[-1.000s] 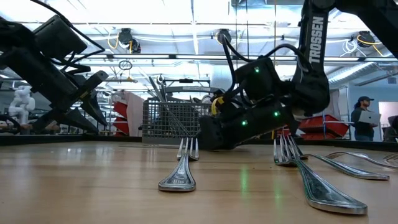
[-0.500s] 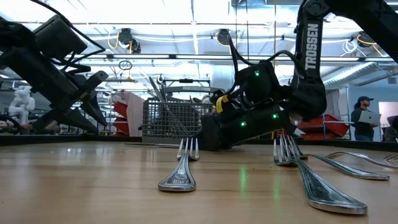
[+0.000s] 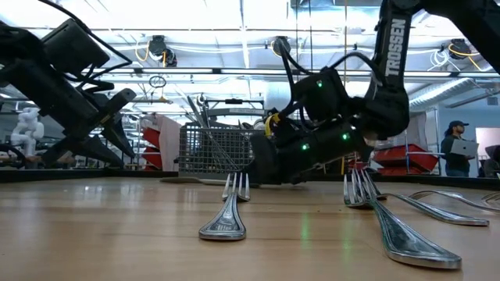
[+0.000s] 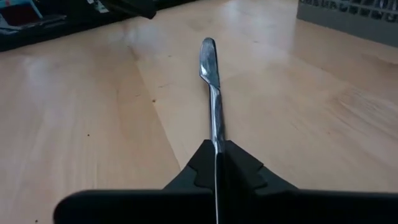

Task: Sort silverware
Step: Put the silver knife into the gray utensil holder

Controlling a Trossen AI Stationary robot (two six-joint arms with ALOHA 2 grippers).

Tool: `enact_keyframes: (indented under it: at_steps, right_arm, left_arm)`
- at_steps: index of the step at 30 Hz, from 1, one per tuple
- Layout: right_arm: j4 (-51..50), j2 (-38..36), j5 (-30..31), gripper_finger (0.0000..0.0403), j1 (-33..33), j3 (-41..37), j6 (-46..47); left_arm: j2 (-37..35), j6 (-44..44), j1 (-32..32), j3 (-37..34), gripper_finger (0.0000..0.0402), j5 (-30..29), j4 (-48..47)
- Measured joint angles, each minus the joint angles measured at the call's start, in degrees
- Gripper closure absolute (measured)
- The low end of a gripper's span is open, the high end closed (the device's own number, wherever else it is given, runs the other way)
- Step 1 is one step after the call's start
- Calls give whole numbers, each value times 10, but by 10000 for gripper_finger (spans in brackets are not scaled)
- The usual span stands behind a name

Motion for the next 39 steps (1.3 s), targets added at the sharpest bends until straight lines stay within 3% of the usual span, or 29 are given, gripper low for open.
enact_keyframes:
  at_steps: [18,23,27,33,39]
  right_arm:
    - [-132,-195,62,400,-7,-6,-93]
    - [-197,-196,3,399,-20,-6,-81]
    - [-187,-186,-19,366,-17,-5,-112]
    - [-185,-146,-13,283,-18,-4,-122]
    - [-87,-73,-12,232,-18,-3,-95]
  left_arm:
    - [2,4,0,0,268,-13,55]
    - [2,19,0,0,268,-13,61]
    - [2,46,0,0,268,-13,60]
    - [2,61,0,0,268,-13,59]
    - [2,62,0,0,268,-13,59]
